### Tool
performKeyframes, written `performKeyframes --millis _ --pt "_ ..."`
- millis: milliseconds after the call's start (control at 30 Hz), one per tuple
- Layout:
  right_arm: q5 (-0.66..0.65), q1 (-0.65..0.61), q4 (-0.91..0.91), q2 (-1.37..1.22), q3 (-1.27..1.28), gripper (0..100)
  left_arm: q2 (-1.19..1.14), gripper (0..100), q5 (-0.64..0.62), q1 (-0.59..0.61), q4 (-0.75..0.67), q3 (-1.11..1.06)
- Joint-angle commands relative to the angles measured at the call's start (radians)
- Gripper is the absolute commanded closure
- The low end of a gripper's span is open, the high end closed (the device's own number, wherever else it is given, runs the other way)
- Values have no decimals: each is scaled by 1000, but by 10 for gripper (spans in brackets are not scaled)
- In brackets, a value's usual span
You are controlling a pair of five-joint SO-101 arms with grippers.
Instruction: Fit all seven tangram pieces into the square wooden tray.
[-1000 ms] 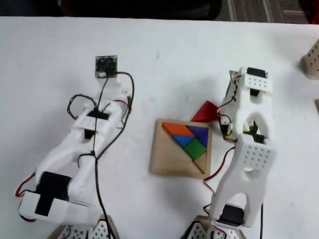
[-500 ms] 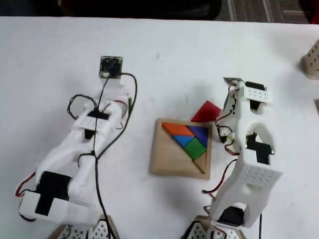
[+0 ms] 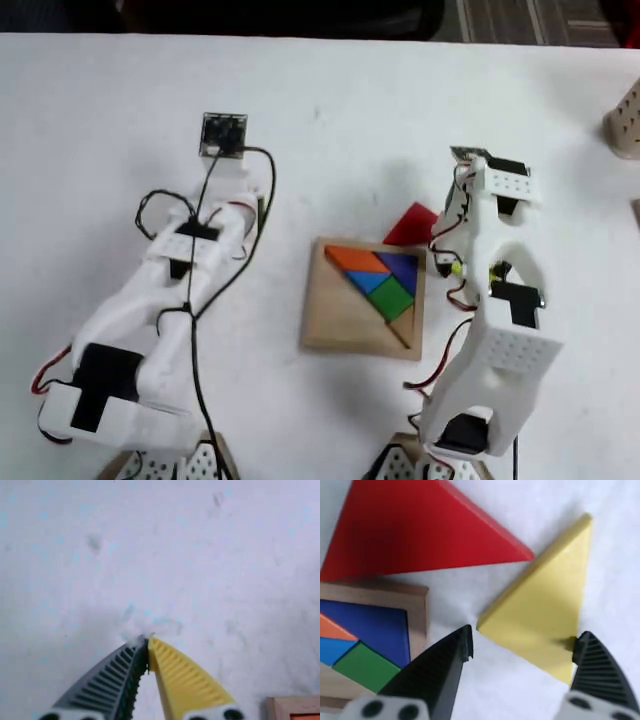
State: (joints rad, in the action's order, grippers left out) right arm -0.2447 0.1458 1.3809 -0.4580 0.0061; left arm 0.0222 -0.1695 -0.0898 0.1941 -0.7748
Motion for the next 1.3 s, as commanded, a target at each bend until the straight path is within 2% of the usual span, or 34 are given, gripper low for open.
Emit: performKeyframes --millis 0,300,500,1267 --pt "34 -8 -22 47 -43 684 -24 973 8 4 -32 52" --pt "32 -10 -104 -7 -44 686 -53 972 8 2 -35 61" --pt "-29 -13 -85 -31 -44 686 -58 972 9 -28 -35 60" --pt "-40 8 -42 -33 -12 690 -61 972 9 -30 -35 60"
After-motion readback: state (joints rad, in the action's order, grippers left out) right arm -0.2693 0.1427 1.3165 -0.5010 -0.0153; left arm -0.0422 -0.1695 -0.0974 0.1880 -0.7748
